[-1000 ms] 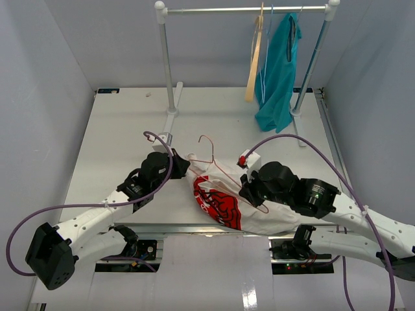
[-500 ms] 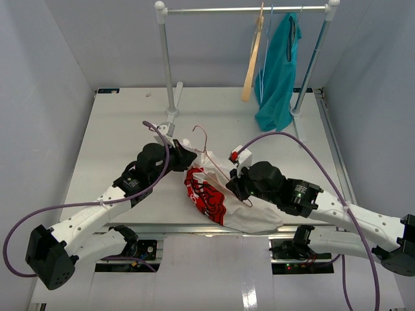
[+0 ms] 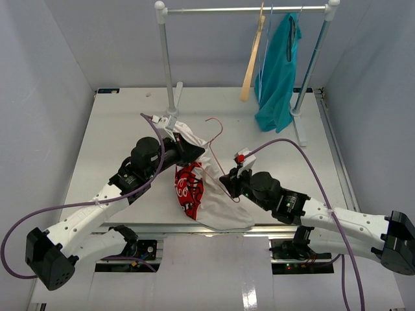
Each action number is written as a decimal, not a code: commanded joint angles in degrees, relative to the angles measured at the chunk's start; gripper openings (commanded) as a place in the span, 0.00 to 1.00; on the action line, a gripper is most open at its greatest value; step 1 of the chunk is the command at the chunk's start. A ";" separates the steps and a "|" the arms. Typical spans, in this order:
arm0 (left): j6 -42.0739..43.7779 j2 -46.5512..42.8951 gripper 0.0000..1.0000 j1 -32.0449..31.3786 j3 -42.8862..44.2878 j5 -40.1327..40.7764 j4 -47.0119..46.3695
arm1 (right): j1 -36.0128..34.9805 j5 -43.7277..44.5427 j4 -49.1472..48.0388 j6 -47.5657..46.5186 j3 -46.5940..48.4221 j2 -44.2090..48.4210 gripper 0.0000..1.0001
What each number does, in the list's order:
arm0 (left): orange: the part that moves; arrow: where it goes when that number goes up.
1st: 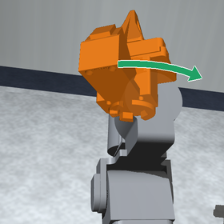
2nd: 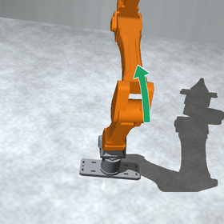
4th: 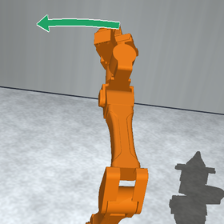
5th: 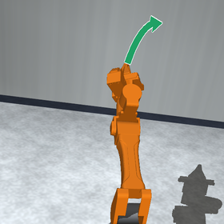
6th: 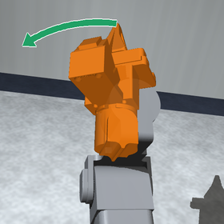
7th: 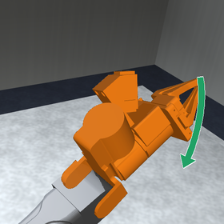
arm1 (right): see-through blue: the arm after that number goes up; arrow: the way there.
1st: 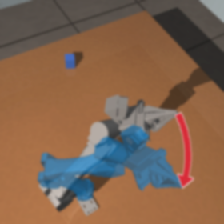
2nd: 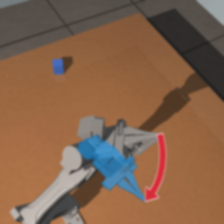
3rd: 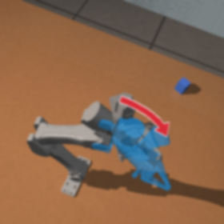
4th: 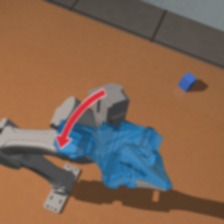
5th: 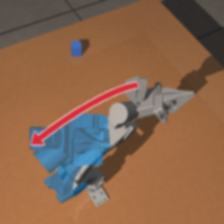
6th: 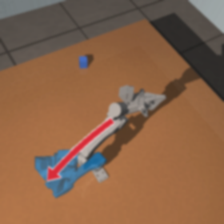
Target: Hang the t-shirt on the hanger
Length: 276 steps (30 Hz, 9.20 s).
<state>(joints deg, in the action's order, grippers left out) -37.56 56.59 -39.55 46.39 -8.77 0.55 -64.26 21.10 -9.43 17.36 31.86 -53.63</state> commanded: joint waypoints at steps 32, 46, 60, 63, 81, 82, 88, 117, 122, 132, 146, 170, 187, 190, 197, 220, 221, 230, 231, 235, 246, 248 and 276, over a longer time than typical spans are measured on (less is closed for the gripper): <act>39.63 -7.03 0.62 -4.84 22.52 -9.00 31.69 | 0.11 -5.69 -53.07 -9.15 -27.80 15.30 0.08; 68.43 5.99 0.57 -4.83 36.73 -12.24 43.65 | 0.18 -15.62 -46.66 -10.49 -29.48 23.21 0.08; 78.20 12.72 0.60 -4.93 44.43 -20.43 60.00 | 0.10 -24.53 -38.34 -11.37 -28.06 28.05 0.08; 78.87 13.88 0.59 -4.95 44.96 -23.41 61.39 | 0.12 -24.60 -37.53 -11.29 -27.66 28.00 0.08; 75.37 13.01 0.00 -6.68 36.94 -23.78 61.55 | 0.10 -25.26 -33.68 -11.38 -23.76 27.49 0.08; 75.79 12.24 0.00 -6.68 36.22 -25.18 61.08 | 0.10 -25.31 -33.58 -11.38 -23.34 27.23 0.08; 74.23 10.08 0.00 -6.62 31.77 -26.03 58.09 | 0.22 -22.61 -29.64 -12.85 -19.80 27.29 0.08; 40.17 -0.07 0.00 -6.68 20.83 10.87 38.38 | 0.27 13.43 -15.75 3.40 -9.28 16.86 0.58; 35.87 0.05 0.00 -6.59 18.75 11.19 37.32 | 0.22 13.76 -18.40 6.03 -9.61 11.54 0.54; 32.76 -4.21 0.00 -6.67 15.76 9.67 33.75 | 0.19 13.10 -19.59 10.44 -7.89 -0.71 0.51; 32.10 -8.79 0.00 -6.59 13.85 6.19 31.86 | -0.34 13.39 -25.57 11.48 -8.57 -11.51 0.21; 42.90 -13.40 0.00 -6.68 12.26 0.71 37.07 | 19.49 9.97 -9.72 6.91 -4.75 6.85 0.08; 46.44 -9.52 0.00 -6.64 11.68 -1.11 37.96 | 21.10 9.18 1.22 -2.34 8.00 6.35 0.08; 46.53 -8.17 0.00 -6.64 12.05 1.31 38.33 | 21.10 9.48 3.95 -3.98 10.50 6.60 0.08; 47.64 -2.57 0.00 -6.71 15.28 0.19 38.06 | 21.04 -4.34 9.81 -8.13 16.57 3.68 0.08; 47.05 1.00 0.00 -6.68 17.59 -21.05 35.13 | 16.21 -53.35 17.96 -22.23 27.84 -2.10 0.51; 46.98 1.22 0.00 -6.68 17.59 -21.34 35.05 | 15.64 -54.22 17.09 -22.59 28.06 -2.96 0.51; 46.70 1.42 0.00 -6.68 17.59 -22.70 34.42 | 13.37 -51.95 6.64 -19.35 27.36 -8.26 0.49; 46.70 1.42 0.00 -6.68 17.46 -22.89 34.23 | 13.37 -51.95 4.73 -18.53 26.92 -8.64 0.48; 46.16 1.28 0.00 -6.68 17.63 -22.43 33.83 | 13.44 -49.73 -2.16 -14.66 24.24 -8.62 0.19; 40.66 -0.05 0.06 -6.68 23.99 -5.06 40.72 | 15.73 -35.27 9.92 -15.22 24.91 -1.05 0.08; 40.20 -0.60 0.07 -6.68 24.05 -4.53 41.29 | 16.09 -33.25 12.60 -15.78 25.27 1.14 0.08; 42.21 -6.03 0.56 -6.66 27.51 7.09 44.80 | 17.04 -25.29 32.10 -18.94 46.98 -3.10 0.08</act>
<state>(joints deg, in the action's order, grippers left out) 3.28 52.04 -46.27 70.52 -9.80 42.11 -47.52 -6.79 19.88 0.86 69.33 -55.15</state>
